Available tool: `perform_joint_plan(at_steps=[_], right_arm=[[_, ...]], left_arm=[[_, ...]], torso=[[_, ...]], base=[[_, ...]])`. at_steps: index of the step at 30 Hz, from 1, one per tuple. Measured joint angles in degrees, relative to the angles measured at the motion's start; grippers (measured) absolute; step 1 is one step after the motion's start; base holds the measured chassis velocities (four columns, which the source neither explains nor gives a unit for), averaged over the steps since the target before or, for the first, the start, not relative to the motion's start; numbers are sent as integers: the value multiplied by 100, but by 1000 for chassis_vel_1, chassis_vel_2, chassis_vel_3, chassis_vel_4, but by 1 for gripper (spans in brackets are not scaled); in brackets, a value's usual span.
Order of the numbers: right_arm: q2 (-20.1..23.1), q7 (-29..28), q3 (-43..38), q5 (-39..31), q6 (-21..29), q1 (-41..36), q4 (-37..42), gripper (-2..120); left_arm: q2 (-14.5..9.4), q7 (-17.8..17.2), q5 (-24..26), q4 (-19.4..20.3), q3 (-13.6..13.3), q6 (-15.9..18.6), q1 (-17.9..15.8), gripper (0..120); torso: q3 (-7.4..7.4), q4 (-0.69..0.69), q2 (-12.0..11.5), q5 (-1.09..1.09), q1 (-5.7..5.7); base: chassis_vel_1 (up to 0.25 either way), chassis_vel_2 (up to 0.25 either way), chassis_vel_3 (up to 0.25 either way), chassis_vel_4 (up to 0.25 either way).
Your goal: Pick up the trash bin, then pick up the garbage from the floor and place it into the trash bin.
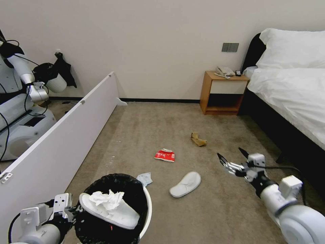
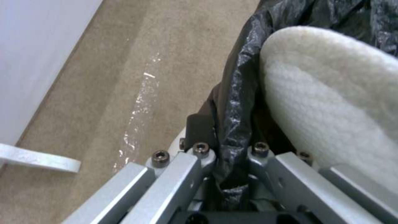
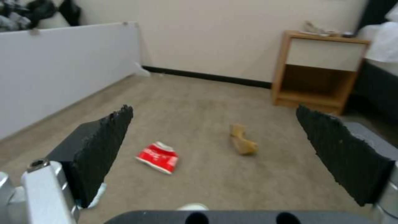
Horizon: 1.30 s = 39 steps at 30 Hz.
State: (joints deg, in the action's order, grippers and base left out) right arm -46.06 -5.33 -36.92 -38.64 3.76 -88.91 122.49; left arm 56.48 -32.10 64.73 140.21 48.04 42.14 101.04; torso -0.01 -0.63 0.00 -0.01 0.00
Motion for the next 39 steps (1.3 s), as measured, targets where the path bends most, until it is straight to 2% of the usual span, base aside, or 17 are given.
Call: perform_joint_plan(at_steps=[2, 3, 5, 9, 10, 12, 14, 15, 17, 20, 27, 39], right_arm=[[-378, 109, -209, 475, -168, -323, -124, 100], [-378, 109, -209, 475, -168, -323, -124, 100], [-719, 273, -324, 839, -467, -519, -290, 100], [-963, 333, -384, 1089, -586, -611, -381, 100], [-1241, 359, -417, 1327, -657, -677, -437, 100], [-1306, 360, -423, 1386, -673, -687, -447, 100], [-1788, 363, -451, 1653, -758, -747, -507, 100], [-1788, 363, -451, 1653, -758, -747, -507, 100], [-2195, 365, -467, 1670, -797, -800, -558, 100], [-2404, 363, -464, 1673, -828, -810, -612, 100], [-2536, 488, -448, 1689, -914, -813, -728, 100], [-2500, 587, -357, 1673, -923, -714, -872, 100]], left_arm=[[108, 25, -90, -53, 6, 0, 7, 2], [108, 25, -90, -53, 6, 0, 7, 2], [204, 61, -155, -99, 50, 0, 36, 2], [277, 96, -201, -138, 103, 0, 66, 2], [353, 126, -258, -160, 150, 0, 97, 2], [378, 133, -282, -162, 158, 0, 101, 2], [557, 185, -433, -179, 190, 0, 108, 2], [557, 185, -433, -179, 190, 0, 108, 2], [621, 211, -538, -217, 193, 0, 108, 2], [630, 216, -566, -235, 227, 0, 101, 2], [654, 266, -614, -319, 339, 0, 120, 2], [678, 279, -631, -352, 314, 0, 69, 2]], torso=[[0, 0, 0, 1, 0], [0, 0, 0, 1, 0], [0, -1, 0, 1, 0], [0, -1, 0, 1, 0], [0, 0, 0, 1, 0], [0, 0, 0, 1, 0], [0, 1, 0, 1, 0], [0, 1, 0, 1, 0], [0, -2, 0, 0, 0], [0, -2, 0, 1, 0], [0, 0, 0, 0, 0], [0, 0, 0, 1, 0]], base=[[0, 0, 0, 0], [0, 0, 0, 0], [0, 0, 0, 0], [0, 0, 0, 0], [0, 0, 0, 0], [0, 0, 0, 0], [0, 0, 0, 0], [0, 0, 0, 0], [0, 0, 0, 0], [0, 0, 0, 0], [0, 0, 0, 0], [-8, 6, 6, -9]])
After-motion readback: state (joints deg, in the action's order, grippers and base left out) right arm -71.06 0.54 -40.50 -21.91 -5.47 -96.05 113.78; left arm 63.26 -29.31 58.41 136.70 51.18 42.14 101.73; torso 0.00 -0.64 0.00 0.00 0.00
